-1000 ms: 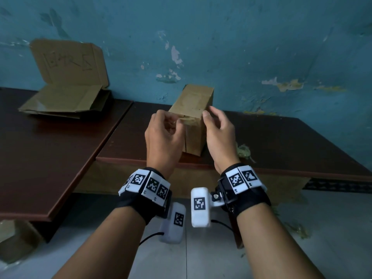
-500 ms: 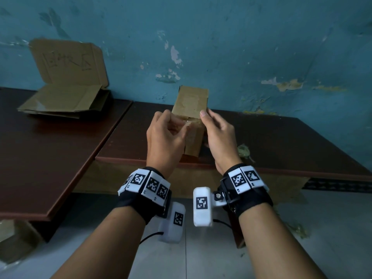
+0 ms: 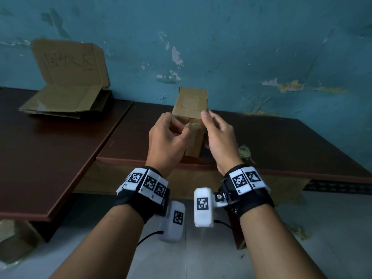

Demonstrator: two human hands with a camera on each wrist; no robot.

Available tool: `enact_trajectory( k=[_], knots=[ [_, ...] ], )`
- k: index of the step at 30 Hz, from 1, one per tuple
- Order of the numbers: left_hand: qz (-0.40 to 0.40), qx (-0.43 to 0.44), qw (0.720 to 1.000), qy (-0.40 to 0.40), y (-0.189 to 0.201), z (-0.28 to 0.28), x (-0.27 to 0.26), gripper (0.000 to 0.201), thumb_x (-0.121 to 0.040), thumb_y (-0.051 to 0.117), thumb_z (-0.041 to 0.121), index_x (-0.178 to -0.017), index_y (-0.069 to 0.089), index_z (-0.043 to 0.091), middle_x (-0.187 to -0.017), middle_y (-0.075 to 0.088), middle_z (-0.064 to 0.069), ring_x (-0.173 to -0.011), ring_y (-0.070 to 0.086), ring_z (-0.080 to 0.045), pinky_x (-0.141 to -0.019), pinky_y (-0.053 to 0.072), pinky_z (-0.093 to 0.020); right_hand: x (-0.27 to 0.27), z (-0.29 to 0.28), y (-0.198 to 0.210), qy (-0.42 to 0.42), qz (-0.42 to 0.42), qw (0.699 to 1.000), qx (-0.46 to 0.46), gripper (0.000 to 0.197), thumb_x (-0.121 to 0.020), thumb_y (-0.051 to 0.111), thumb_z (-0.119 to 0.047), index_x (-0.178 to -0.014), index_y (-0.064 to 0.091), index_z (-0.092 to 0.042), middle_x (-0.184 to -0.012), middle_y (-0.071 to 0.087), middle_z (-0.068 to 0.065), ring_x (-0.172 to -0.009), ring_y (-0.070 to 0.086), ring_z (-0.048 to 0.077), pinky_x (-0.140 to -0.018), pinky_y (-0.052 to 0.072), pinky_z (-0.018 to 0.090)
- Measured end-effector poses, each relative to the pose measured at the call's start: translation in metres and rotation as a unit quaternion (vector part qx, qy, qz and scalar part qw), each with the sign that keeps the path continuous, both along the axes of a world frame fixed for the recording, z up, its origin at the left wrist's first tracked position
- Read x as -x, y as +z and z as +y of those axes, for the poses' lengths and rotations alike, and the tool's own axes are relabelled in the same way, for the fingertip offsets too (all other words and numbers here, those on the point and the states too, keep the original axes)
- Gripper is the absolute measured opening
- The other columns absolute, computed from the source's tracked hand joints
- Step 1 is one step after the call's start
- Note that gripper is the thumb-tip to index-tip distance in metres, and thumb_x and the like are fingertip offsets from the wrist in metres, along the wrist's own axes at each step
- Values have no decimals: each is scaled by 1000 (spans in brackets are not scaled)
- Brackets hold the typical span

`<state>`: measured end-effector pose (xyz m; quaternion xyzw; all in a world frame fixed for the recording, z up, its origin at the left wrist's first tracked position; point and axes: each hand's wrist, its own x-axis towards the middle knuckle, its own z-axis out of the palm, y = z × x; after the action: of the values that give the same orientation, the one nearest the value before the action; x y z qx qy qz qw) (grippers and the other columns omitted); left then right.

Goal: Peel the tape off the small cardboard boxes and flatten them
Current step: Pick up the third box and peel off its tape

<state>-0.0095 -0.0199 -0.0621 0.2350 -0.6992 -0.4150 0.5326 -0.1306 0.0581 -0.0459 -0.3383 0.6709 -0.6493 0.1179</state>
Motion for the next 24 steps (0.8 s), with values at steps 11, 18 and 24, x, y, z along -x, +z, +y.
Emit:
enact_trajectory(
  k=[11,18,24],
  knots=[
    [22,-17,999,-25,6,15,-4,22,-84,73,19,-94,58,8,-81,65,-2,-74,59,-11,-70,52,-33,0,4,5,2,23,1000,-9,53,-103,59,-59,-144,66,-26,-137,70,-12,-128,62,5,-114,51,42],
    [44,-63,996,-35,8,9,-3,43,-89,75,15,-122,48,22,-89,70,-1,-82,72,-18,-84,64,-56,2,2,0,-17,26,999,-16,66,-93,58,-72,-143,66,-30,-138,70,-12,-128,63,8,-111,53,47],
    [1,-54,997,48,13,3,-9,37,-91,85,22,-117,60,25,-89,76,10,-87,71,3,-76,54,-14,2,5,9,-17,27,999,-24,60,-99,65,-57,-150,60,-26,-147,64,-7,-131,57,7,-116,47,38]
  ],
)
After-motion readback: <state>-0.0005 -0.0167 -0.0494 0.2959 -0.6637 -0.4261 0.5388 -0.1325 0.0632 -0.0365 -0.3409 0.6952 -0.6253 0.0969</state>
